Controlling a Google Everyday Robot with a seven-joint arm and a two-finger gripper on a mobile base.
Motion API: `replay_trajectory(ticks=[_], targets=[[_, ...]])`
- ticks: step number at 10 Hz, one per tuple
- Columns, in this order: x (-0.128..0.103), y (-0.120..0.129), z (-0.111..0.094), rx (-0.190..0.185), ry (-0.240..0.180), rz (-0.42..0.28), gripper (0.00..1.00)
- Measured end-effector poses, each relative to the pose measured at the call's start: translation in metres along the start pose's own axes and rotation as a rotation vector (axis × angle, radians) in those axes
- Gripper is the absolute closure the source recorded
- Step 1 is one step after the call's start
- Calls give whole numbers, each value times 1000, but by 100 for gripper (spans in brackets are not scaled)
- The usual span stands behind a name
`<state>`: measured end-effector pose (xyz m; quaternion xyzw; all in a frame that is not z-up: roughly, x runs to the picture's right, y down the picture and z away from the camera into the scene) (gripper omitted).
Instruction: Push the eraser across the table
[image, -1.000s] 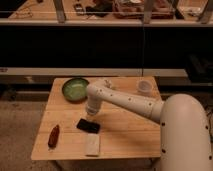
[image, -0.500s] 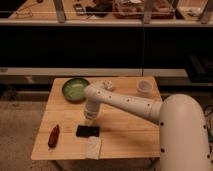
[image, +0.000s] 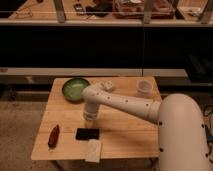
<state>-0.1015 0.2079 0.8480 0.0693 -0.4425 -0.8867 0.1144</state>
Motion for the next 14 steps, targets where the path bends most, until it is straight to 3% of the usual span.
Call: replay_trajectory(ticks=[7,11,14], targets=[[-4,-6,0,-2,-6,15,100],[-16,-9,-7,-32,2,55,100],[-21,-17,-5,-30,-7,55,100]])
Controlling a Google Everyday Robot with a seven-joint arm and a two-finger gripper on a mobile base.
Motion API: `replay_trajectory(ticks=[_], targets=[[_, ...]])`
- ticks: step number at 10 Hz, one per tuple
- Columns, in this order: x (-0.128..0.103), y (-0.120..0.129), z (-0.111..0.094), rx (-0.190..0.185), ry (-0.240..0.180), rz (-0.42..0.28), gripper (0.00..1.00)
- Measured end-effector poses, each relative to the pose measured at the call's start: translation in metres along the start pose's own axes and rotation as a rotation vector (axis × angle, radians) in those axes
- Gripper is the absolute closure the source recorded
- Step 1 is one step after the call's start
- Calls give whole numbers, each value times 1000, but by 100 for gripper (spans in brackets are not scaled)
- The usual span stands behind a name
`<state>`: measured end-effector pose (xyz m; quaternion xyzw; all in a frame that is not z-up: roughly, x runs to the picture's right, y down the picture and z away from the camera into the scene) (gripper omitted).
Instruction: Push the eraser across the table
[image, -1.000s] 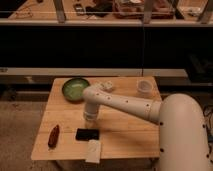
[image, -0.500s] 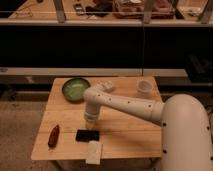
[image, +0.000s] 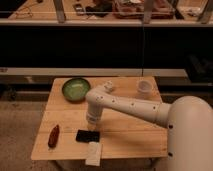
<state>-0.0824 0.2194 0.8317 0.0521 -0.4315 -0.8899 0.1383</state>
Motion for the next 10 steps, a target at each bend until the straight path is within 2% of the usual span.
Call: replay_trajectory(ticks=[5,10], targets=[[0,-12,2,26,-6,-21,98],[0,-12,2,27,-6,-19,96]])
